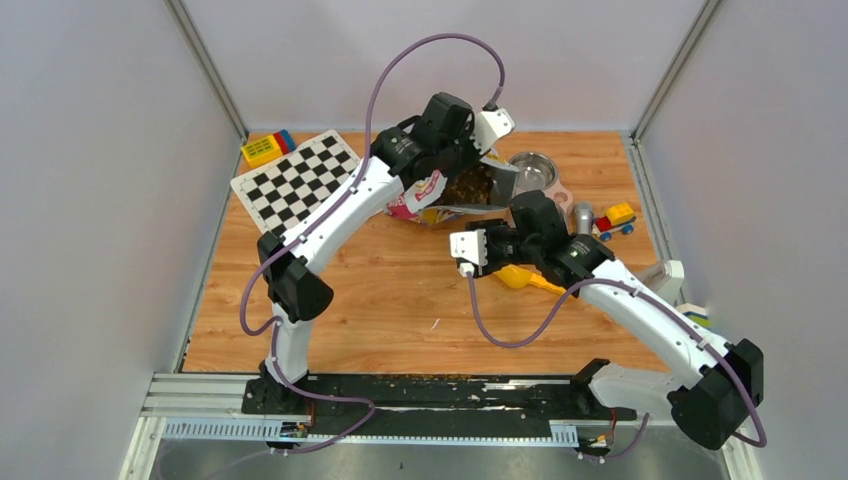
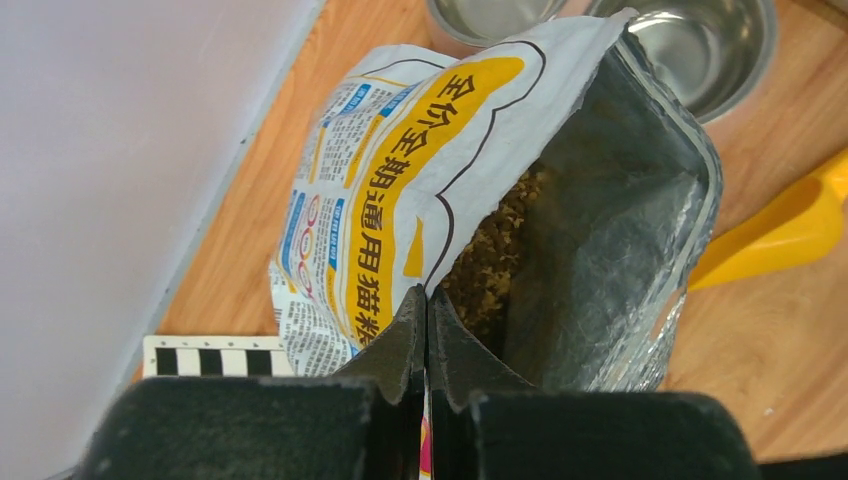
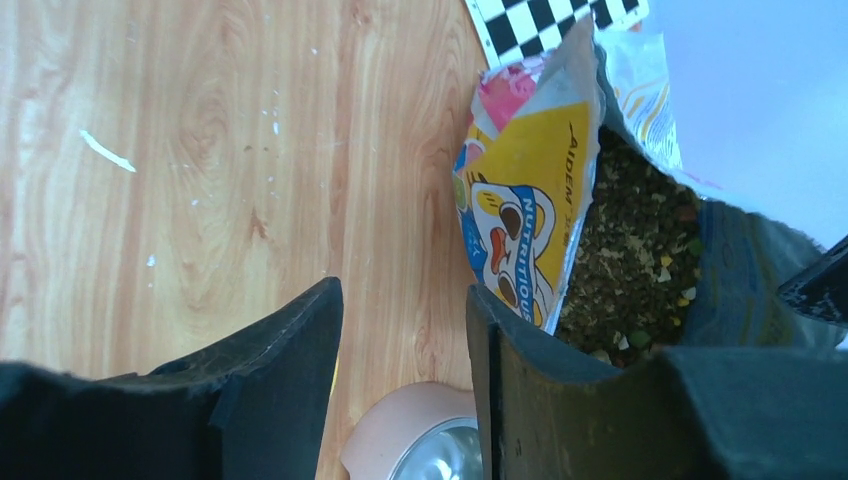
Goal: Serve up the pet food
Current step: Move the pet food bag to the center of the board, then adjust the pet food bag at the center of the board.
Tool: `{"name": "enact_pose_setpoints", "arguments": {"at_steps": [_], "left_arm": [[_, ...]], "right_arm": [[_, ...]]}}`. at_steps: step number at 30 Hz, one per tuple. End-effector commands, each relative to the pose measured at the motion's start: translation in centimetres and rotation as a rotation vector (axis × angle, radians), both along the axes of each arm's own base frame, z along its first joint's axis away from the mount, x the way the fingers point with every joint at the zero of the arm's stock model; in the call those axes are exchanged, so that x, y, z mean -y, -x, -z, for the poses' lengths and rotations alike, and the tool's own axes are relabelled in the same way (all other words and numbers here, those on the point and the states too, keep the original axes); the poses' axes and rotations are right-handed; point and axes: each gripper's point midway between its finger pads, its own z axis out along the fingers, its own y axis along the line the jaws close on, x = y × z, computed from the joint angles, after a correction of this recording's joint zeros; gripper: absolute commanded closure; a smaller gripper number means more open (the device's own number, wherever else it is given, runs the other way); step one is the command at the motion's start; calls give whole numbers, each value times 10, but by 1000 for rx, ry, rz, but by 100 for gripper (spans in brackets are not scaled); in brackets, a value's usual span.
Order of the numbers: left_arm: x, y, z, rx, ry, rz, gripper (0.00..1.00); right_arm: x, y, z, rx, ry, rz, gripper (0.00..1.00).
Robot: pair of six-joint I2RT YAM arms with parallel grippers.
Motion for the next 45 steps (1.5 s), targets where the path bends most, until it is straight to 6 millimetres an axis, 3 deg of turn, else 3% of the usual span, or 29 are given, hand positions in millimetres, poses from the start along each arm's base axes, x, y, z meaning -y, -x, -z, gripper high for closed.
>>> {"name": "enact_pose_setpoints", "arguments": {"at_steps": [1, 5, 11, 13, 20, 24, 26, 30, 32, 39, 45], "left_arm": [[-6, 22, -20, -39, 60, 10, 100], [-8, 25, -15, -52, 50, 14, 100], [-9, 30, -9, -71, 41, 27, 100], [-9, 31, -9, -73, 45, 29, 100], [-8, 28, -16, -60, 59, 18, 100], [-8, 29, -20, -58, 65, 21, 100], [-8, 29, -21, -54, 67, 19, 100], [-9, 26, -24, -41, 72, 1, 100], [-14, 19, -28, -16, 70, -45, 100], [-26, -11, -49, 95, 73, -198, 100], [-39, -29, -74, 193, 93, -309, 100]], "right_arm": [[-2, -37, -2, 110, -47, 124, 50], [-9, -48, -9, 135, -99, 156, 50], [-19, -26, -40, 140, -216, 63, 49], [-19, -27, -45, 142, -226, 73, 49], [-10, -58, 8, 140, -68, 167, 47], [-8, -73, 24, 154, -36, 219, 47], [-9, -73, 31, 142, -23, 211, 53], [-11, -71, 37, 109, -12, 205, 94], [-13, -67, 31, 95, -21, 199, 100], [-27, -39, -22, 43, -169, 110, 100], [-31, -33, -31, 24, -193, 86, 100]]}}
